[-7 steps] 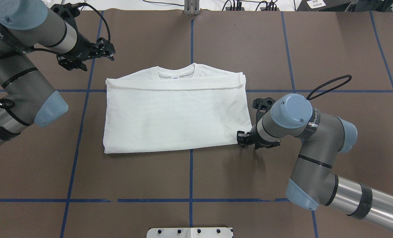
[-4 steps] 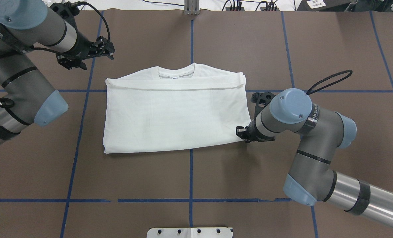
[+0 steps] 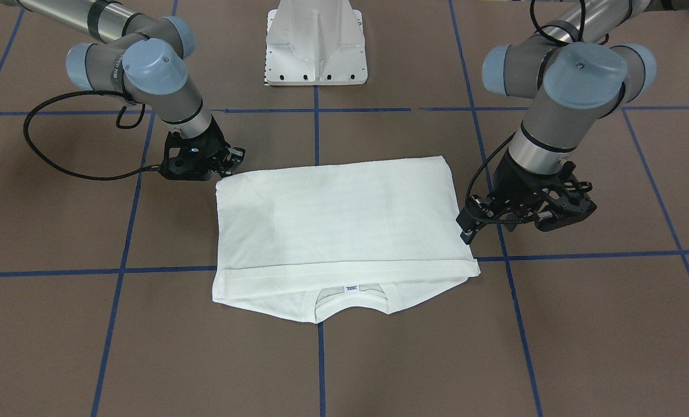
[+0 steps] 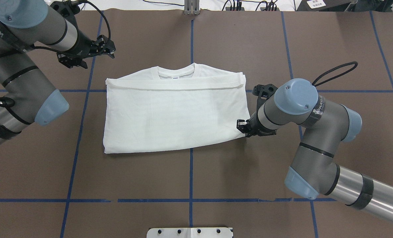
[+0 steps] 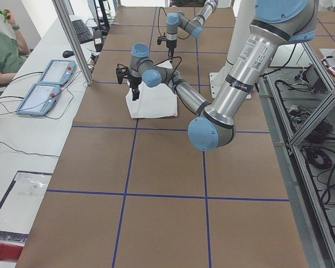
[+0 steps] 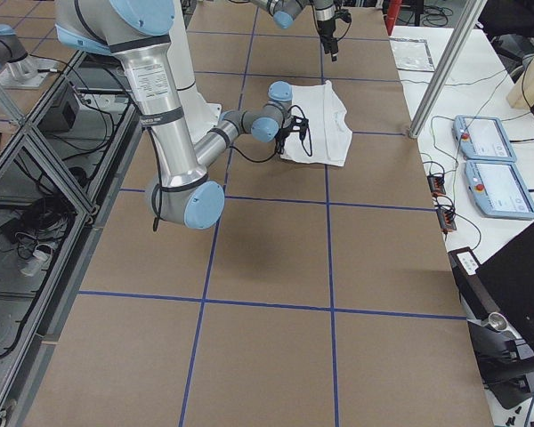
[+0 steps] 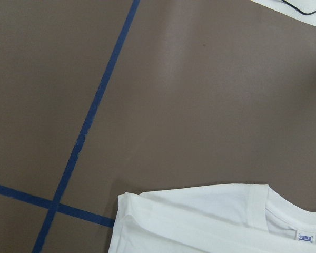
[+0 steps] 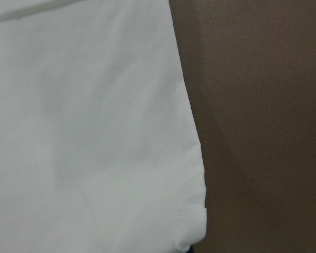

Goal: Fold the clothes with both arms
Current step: 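Drag the folded shirt toward the robot with the right gripper, rotating it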

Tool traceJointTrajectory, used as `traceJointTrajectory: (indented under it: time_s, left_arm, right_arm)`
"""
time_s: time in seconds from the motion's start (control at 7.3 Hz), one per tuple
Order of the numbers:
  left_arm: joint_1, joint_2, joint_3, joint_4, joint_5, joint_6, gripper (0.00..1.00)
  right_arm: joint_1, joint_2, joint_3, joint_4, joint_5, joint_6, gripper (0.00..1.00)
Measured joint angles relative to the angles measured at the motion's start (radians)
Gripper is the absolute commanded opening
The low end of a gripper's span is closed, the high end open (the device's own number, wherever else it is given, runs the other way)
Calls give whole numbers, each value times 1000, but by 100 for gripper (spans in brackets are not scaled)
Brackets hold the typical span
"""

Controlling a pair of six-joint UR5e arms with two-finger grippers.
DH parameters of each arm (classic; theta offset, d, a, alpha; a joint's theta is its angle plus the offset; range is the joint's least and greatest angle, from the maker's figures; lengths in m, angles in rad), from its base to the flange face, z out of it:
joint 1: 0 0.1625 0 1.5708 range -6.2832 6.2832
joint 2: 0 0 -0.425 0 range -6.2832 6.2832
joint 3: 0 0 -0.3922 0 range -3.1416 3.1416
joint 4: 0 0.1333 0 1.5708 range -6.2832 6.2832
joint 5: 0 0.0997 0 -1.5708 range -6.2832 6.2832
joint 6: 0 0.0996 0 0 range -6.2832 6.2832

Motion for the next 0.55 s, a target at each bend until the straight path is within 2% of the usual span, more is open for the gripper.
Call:
traceJointTrajectory:
  time_s: [0.55]
  left_arm:
    - [1, -2, -3, 0, 1, -1, 100]
  right_arm:
    - [-42, -167, 154, -1, 2, 1, 0]
